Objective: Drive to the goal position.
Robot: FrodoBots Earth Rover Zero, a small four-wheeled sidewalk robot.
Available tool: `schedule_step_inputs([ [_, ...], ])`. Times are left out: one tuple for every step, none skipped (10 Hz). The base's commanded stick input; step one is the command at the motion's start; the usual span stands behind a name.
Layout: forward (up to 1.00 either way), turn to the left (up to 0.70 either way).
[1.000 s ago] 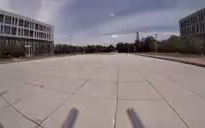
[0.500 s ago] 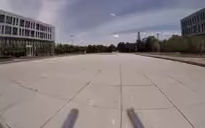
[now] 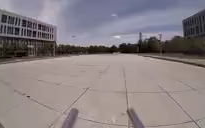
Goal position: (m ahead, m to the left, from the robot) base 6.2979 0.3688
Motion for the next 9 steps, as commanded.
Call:
schedule_step_inputs([
  [0.5,0.0],
  [0.5,0.0],
  [0.5,0.0],
  [0.5,0.0],
  [0.5,-0.22],
  [0.5,-0.47],
  [0.5,-0.5],
  [0.5,-0.3],
  [0.5,0.0],
])
